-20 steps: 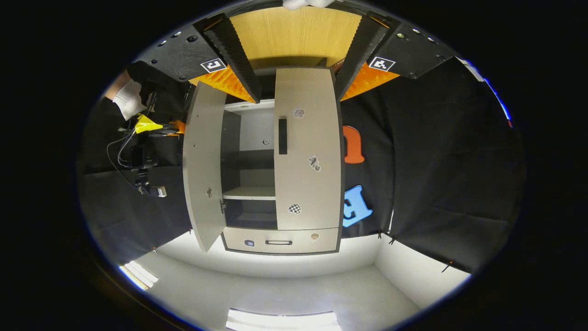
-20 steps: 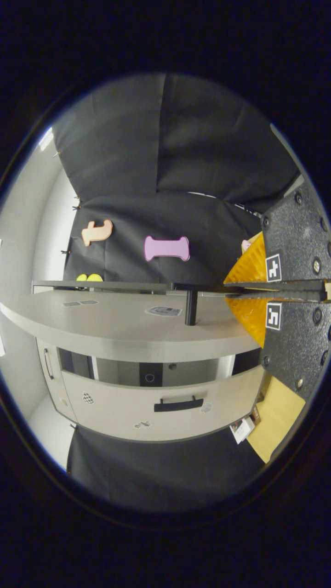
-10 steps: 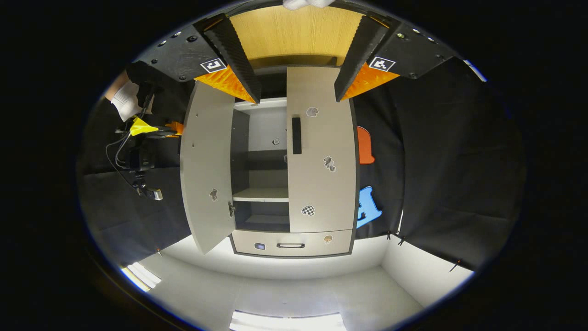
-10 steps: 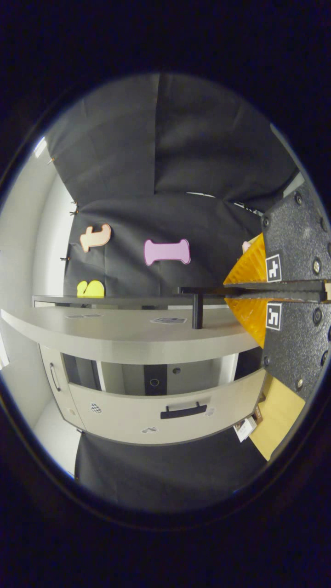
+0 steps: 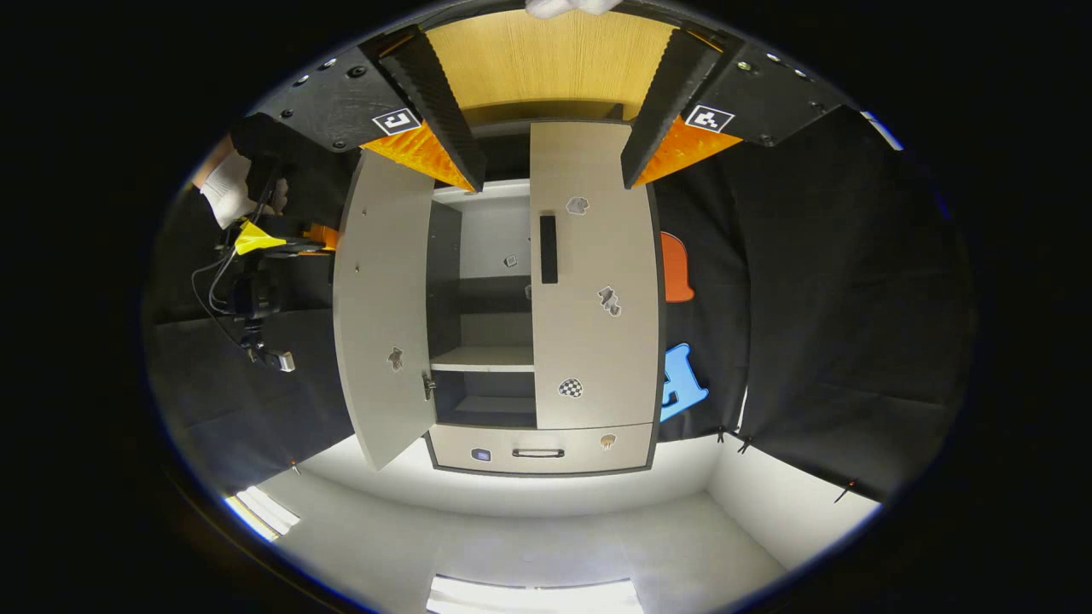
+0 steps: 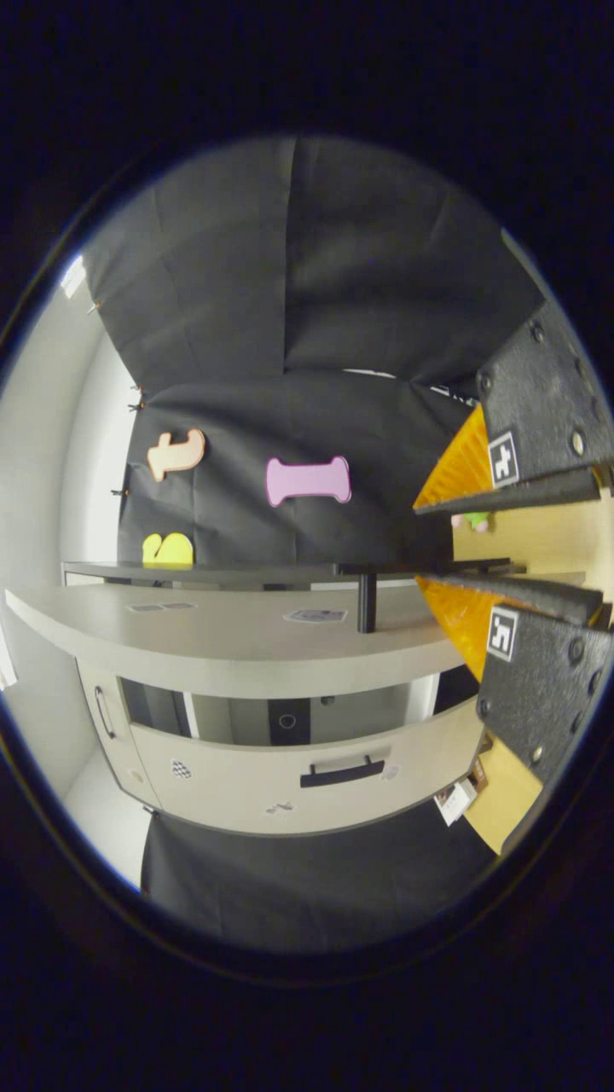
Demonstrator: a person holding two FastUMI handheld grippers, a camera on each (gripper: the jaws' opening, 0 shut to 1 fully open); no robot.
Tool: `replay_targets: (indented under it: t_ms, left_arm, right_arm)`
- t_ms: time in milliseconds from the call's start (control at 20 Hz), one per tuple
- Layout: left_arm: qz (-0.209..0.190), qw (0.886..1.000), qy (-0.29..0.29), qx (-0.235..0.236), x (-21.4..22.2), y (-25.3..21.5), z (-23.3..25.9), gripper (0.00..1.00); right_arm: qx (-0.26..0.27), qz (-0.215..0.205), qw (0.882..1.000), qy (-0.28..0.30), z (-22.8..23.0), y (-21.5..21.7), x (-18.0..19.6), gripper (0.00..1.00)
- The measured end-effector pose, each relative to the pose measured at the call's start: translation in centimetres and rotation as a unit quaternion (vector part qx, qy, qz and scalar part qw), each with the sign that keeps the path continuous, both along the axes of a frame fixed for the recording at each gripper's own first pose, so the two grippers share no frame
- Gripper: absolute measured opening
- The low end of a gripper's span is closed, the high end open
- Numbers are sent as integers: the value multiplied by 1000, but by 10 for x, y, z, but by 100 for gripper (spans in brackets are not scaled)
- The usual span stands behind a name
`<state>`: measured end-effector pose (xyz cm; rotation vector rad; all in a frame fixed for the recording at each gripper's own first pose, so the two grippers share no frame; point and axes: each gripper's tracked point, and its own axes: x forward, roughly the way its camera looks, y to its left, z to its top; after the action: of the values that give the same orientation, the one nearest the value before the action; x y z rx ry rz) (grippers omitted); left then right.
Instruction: Open the right door of the double-door shoe cabinet with the right hand, and open the left door with the left hand.
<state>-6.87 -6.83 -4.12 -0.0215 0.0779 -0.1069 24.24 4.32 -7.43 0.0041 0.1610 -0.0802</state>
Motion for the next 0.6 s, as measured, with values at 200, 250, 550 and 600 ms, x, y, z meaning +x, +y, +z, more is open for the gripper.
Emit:
replay_targets:
  t_ms: [200,250,550,600]
  left_arm:
    - [-1,1000,2,-1,3,10,-3,96]
    - [-1,1000,3,0,2,12,-5,96]
    - [-3,1000,7,3,14,29,-12,96]
    - [-2,1000,7,3,17,32,-13,96]
  right_arm:
    - [0,-28,1000,-13,12,-12,-29,87]
    - [-4,-31,999,-20,17,-10,-35,87]
    - [-13,-15,999,-44,26,32,-70,100]
    - [-12,-8,999,-44,25,42,-75,100]
